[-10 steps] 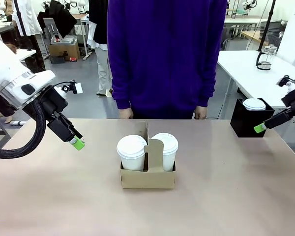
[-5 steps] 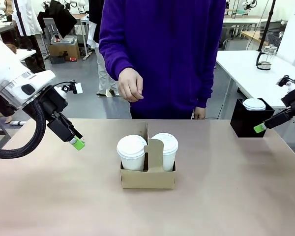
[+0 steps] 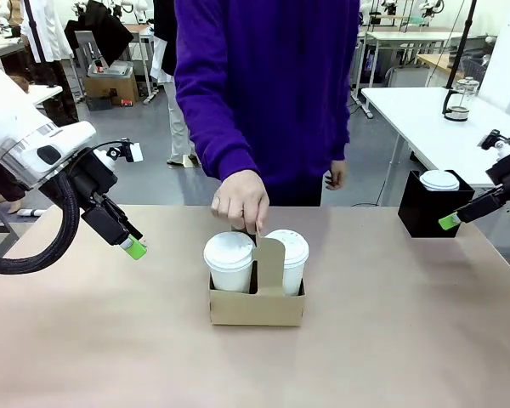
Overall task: Pour a drink into a cup and package it in a carrier.
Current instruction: Insert the held 600 ml Paper Cup into the Cup Carrier.
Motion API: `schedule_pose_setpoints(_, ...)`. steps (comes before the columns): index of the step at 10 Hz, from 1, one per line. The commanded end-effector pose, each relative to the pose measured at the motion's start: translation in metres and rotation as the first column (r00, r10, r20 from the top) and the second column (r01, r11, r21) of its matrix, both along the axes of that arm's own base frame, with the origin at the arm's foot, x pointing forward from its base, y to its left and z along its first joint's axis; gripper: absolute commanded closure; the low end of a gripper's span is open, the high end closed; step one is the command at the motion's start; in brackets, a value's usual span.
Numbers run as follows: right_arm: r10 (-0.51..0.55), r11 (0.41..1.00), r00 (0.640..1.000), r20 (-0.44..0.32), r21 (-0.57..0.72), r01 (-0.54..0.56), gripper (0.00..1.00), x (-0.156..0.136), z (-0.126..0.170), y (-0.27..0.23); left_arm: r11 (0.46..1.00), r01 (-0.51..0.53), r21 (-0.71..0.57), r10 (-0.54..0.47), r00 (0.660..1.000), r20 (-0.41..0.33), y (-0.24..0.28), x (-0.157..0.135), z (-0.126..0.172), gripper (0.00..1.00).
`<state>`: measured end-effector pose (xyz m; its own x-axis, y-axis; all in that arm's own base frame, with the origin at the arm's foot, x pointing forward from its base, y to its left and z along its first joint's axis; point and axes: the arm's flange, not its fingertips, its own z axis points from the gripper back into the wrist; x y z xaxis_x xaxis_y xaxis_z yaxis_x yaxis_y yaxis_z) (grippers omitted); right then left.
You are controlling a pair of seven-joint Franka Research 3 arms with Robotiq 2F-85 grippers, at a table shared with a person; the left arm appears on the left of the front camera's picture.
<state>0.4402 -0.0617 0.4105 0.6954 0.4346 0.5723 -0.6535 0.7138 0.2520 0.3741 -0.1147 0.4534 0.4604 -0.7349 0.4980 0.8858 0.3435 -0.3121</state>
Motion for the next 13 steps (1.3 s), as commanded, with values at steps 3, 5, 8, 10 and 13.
schedule_pose_setpoints(3, 0.0, 1.0, 1.0, 0.012, -0.005, 0.0, 0.0, 0.0042, 0.0019, -0.0018, 1.0, 0.004, -0.01, -0.004, 1.0, 0.0, 0.0003, -0.0003, 0.0005, 0.0)
schedule_pose_setpoints(5, 0.0, 1.0, 1.0, 0.012, -0.005, 0.0, 0.0, 0.0042, 0.0019, -0.0018, 1.0, 0.004, -0.01, -0.004, 1.0, 0.0, 0.0003, -0.0003, 0.0005, 0.0)
schedule_pose_setpoints(8, 0.0, 1.0, 1.0, 0.012, -0.005, 0.0, 0.0, 0.0042, 0.0019, -0.0018, 1.0, 0.004, -0.01, -0.004, 1.0, 0.0, 0.0003, -0.0003, 0.0005, 0.0)
schedule_pose_setpoints(10, 0.0, 1.0, 1.0, 0.012, -0.005, 0.0, 0.0, 0.0042, 0.0019, -0.0018, 1.0, 0.004, -0.01, -0.004, 1.0, 0.0, 0.0003, -0.0003, 0.0005, 0.0)
schedule_pose_setpoints(13, 0.0, 1.0, 1.0, 0.012, -0.005, 0.0, 0.0, 0.0042, 0.0019, -0.0018, 1.0, 0.004, -0.01, -0.004, 1.0, 0.0, 0.0003, -0.0003, 0.0005, 0.0)
